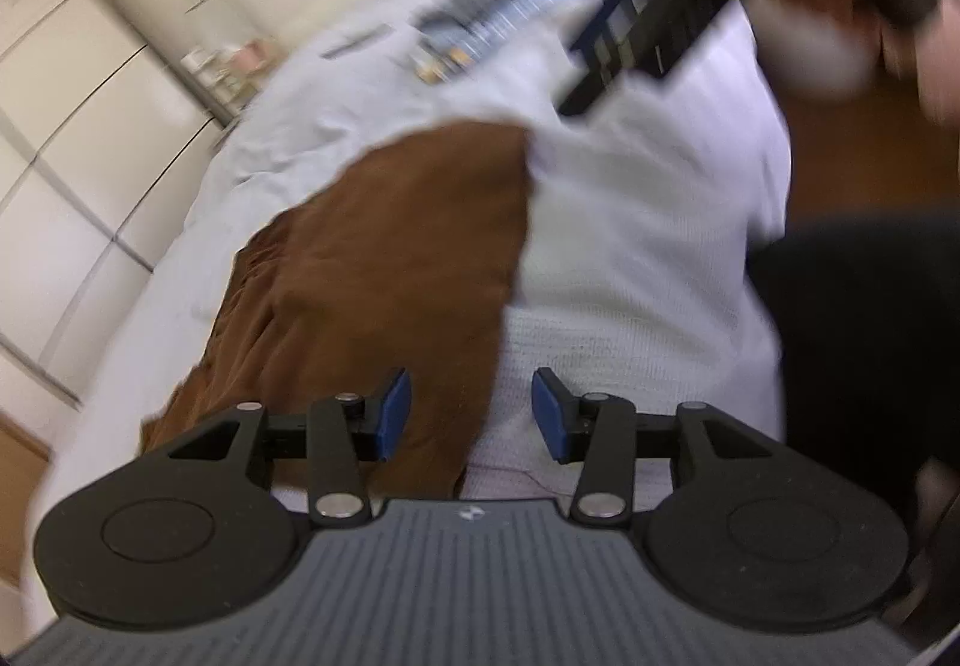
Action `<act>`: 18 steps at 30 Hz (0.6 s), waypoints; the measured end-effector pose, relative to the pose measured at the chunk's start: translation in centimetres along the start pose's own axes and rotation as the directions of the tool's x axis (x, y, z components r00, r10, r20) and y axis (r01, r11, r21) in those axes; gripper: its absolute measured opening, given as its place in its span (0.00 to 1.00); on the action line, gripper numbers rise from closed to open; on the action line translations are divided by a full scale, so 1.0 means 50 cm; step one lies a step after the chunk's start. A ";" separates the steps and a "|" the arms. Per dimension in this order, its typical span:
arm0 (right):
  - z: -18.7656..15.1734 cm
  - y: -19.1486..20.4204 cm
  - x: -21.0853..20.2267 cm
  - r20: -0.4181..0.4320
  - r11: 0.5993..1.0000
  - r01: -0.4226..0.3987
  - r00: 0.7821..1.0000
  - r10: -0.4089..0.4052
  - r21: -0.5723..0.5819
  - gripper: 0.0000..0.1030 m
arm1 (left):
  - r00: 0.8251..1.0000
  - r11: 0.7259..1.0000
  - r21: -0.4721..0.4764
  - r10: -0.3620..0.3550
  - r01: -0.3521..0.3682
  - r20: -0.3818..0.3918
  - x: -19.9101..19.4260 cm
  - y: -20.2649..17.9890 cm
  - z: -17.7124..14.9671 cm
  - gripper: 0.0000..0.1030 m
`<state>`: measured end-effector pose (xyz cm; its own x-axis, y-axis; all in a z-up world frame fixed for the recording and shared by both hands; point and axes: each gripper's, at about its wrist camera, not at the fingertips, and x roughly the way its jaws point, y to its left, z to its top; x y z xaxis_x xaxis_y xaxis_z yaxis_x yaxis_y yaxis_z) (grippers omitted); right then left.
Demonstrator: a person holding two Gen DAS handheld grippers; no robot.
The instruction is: Fold clothes
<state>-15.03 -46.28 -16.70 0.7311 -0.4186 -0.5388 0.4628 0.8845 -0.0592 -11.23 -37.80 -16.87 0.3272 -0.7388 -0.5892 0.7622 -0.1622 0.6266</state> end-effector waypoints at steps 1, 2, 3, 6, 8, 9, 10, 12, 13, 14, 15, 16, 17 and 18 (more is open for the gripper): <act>-0.006 0.000 -0.001 0.002 1.000 -0.002 1.000 0.002 -0.001 0.59 | 1.000 0.999 0.047 0.009 -0.008 -0.009 0.013 -0.009 0.001 0.39; -0.011 0.003 -0.002 0.003 1.000 -0.004 1.000 0.004 -0.018 0.59 | 1.000 0.997 0.072 0.012 -0.011 -0.015 0.022 -0.012 0.003 0.32; -0.015 0.009 0.006 0.003 0.999 -0.005 1.000 0.005 -0.040 0.59 | 1.000 0.998 0.065 0.010 -0.008 -0.022 0.025 -0.006 0.006 0.23; -0.024 0.037 0.023 0.015 0.993 -0.001 1.000 0.003 -0.122 0.73 | 1.000 0.998 -0.069 0.014 -0.014 -0.007 0.012 0.045 0.017 0.04; -0.025 0.060 0.035 0.037 0.985 0.004 0.999 0.003 -0.172 0.78 | 1.000 0.976 -0.216 0.000 0.007 0.031 -0.007 0.095 0.025 0.04; -0.024 0.072 0.041 0.052 0.981 0.007 0.999 0.004 -0.192 0.83 | 0.999 0.958 -0.288 -0.005 0.020 0.054 -0.019 0.121 0.029 0.04; -0.022 0.084 0.048 0.068 0.977 0.010 0.998 0.004 -0.212 0.85 | 0.997 0.933 -0.357 -0.007 0.034 0.078 -0.032 0.146 0.034 0.04; -0.014 0.103 0.070 0.108 0.973 0.046 0.994 -0.022 -0.226 0.88 | 0.992 0.881 -0.468 -0.008 0.068 0.129 -0.060 0.193 0.040 0.04; -0.008 0.114 0.084 0.124 0.971 0.074 0.991 -0.047 -0.226 0.88 | 0.989 0.862 -0.501 -0.004 0.077 0.145 -0.073 0.210 0.042 0.04; 0.000 0.117 0.099 0.132 0.971 0.098 0.989 -0.070 -0.217 0.88 | 0.988 0.849 -0.523 0.001 0.082 0.157 -0.083 0.227 0.046 0.04; 0.008 0.118 0.112 0.146 0.971 0.126 0.985 -0.097 -0.202 0.88 | 0.986 0.841 -0.535 0.009 0.082 0.165 -0.092 0.239 0.049 0.04; 0.016 0.118 0.125 0.159 0.970 0.154 0.979 -0.125 -0.187 0.88 | 0.985 0.836 -0.543 0.015 0.082 0.171 -0.098 0.248 0.053 0.04; 0.025 0.119 0.137 0.172 0.969 0.181 0.973 -0.151 -0.171 0.86 | 0.984 0.834 -0.546 0.017 0.083 0.175 -0.102 0.255 0.059 0.04; 0.034 0.112 0.145 0.178 0.970 0.192 0.970 -0.165 -0.151 0.83 | 0.984 0.835 -0.544 0.018 0.083 0.178 -0.105 0.260 0.062 0.04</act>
<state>-6.31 -44.69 -19.51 0.7224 -0.5885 -0.3631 0.5138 0.8082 -0.2878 -4.79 -38.05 -4.05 0.2363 -0.8461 -0.4778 0.9674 0.1591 0.1969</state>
